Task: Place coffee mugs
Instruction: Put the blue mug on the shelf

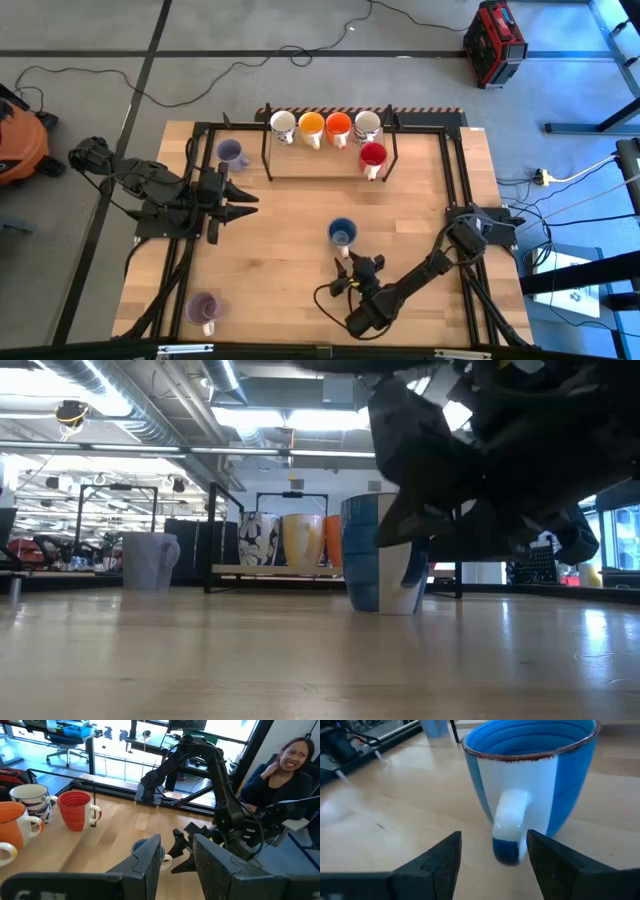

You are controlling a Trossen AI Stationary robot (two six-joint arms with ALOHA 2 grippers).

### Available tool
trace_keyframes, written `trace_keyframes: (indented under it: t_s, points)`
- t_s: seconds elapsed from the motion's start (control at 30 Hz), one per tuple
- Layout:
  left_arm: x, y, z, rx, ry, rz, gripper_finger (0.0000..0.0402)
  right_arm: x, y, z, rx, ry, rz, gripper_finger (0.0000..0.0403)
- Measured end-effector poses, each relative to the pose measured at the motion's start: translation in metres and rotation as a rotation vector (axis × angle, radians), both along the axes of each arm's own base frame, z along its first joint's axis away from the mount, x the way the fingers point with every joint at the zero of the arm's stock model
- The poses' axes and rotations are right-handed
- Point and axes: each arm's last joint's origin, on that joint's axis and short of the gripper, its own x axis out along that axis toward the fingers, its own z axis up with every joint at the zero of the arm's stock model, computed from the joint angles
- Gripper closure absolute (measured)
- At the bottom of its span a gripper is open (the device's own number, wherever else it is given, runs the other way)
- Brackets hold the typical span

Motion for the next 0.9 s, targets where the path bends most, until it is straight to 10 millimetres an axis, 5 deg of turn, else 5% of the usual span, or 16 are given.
trace_keyframes:
  t_s: [0.3,0.6,0.9]
  points:
    - [0.0,0.0,0.0,-0.008,-0.002,0.002,0.0292,0.007,-0.019,-0.001,-0.001,0.094,-0.045,0.0237]
    - [0.0,0.0,0.0,-0.006,-0.003,0.011,0.0292,0.003,-0.019,-0.001,-0.014,0.137,-0.042,0.0368]
    - [0.0,0.001,0.0,-0.001,-0.005,0.034,0.0292,0.002,-0.02,-0.001,-0.022,0.15,-0.043,0.0372]
